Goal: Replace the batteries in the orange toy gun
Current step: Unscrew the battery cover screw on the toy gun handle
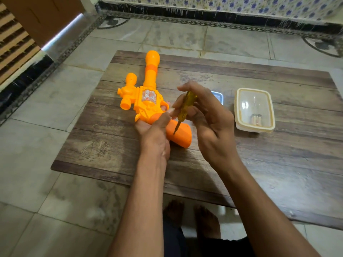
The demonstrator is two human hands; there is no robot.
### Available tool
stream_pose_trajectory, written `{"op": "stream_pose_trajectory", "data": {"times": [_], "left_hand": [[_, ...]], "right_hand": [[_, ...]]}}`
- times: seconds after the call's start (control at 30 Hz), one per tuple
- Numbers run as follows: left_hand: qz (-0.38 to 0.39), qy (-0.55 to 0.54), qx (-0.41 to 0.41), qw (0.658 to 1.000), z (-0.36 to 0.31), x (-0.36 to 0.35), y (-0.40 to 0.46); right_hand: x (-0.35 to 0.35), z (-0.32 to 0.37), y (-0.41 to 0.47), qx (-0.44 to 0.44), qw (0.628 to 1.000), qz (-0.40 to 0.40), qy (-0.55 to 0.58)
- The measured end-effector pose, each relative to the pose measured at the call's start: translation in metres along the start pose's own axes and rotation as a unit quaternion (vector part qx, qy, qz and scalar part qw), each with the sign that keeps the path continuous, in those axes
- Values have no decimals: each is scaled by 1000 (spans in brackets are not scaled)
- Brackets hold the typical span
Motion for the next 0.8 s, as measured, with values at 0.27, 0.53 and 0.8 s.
{"op": "stream_pose_trajectory", "data": {"times": [0.27,0.53,0.8], "left_hand": [[8,9,10,1000,0,1,4],[-4,10,6,1000,-1,-1,1],[3,16,10,1000,-2,0,1]], "right_hand": [[5,-1,1,29,985,-135,-101],[7,5,-1,44,982,-132,-131],[6,-1,-2,17,992,-99,-73]]}}
Point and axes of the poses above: each hand's wrist, its own y-axis towards the middle knuckle, its own x-axis out of the back of the hand, z = x × y, the point moved 3 cm from there along y, towards the middle knuckle, and after that the axes turned 10 degrees about -x, right-handed, at the moved point
